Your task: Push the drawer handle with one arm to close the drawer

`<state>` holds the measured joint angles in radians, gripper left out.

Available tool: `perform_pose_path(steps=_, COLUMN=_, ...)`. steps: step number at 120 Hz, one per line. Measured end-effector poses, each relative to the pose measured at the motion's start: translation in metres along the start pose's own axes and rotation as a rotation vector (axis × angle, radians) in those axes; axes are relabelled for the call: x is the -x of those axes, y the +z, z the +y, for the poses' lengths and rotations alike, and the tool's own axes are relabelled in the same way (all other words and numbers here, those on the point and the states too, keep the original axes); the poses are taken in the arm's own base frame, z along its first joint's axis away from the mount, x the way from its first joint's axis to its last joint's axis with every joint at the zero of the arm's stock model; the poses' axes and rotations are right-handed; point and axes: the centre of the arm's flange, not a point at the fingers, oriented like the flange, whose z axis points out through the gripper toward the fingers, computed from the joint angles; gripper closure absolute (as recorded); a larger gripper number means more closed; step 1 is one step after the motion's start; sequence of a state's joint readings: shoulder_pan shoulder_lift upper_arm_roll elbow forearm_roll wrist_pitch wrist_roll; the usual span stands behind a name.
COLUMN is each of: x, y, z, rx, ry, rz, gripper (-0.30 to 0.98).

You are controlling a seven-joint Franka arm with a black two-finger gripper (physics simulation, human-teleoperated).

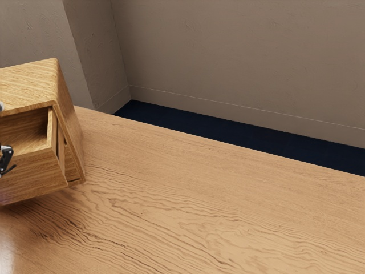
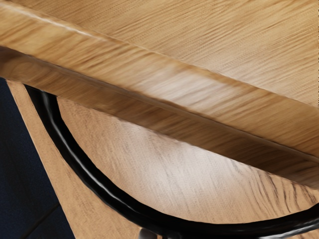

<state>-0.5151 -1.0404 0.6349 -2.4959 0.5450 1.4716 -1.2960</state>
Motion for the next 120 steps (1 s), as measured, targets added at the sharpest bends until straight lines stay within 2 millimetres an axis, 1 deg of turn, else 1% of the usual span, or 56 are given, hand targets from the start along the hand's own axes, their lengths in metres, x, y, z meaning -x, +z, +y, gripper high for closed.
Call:
perform_pose_path(steps=20, x=-0.023, y=0.003, z=0.007, rx=0.007, ry=-0.013, rz=0.017, gripper=0.79)
perform_pose_path(steps=40, x=-0.040, y=-0.002, z=0.010, rx=0.020, ry=-0.030, rz=0.043, gripper=0.79)
perform_pose_path(steps=62, x=-0.072, y=0.004, z=0.013, rx=0.024, ry=-0.049, rz=0.035, gripper=0.79)
perform_pose_path(steps=72, x=-0.085, y=0.002, z=0.015, rx=0.030, ry=-0.049, rz=0.038, gripper=0.79)
perform_pose_path(steps=88, x=-0.092, y=-0.007, z=0.022, rx=0.045, ry=-0.030, rz=0.058, gripper=0.79)
perform_pose_path(steps=100, x=-0.103, y=-0.004, z=0.026, rx=0.047, ry=-0.023, rz=0.049, gripper=0.79)
perform_pose_path(steps=107, x=-0.107, y=-0.007, z=0.028, rx=0.054, ry=-0.019, rz=0.053, gripper=0.79)
perform_pose_path(steps=120, x=-0.125, y=-0.001, z=0.033, rx=0.054, ry=-0.018, rz=0.035, gripper=0.79)
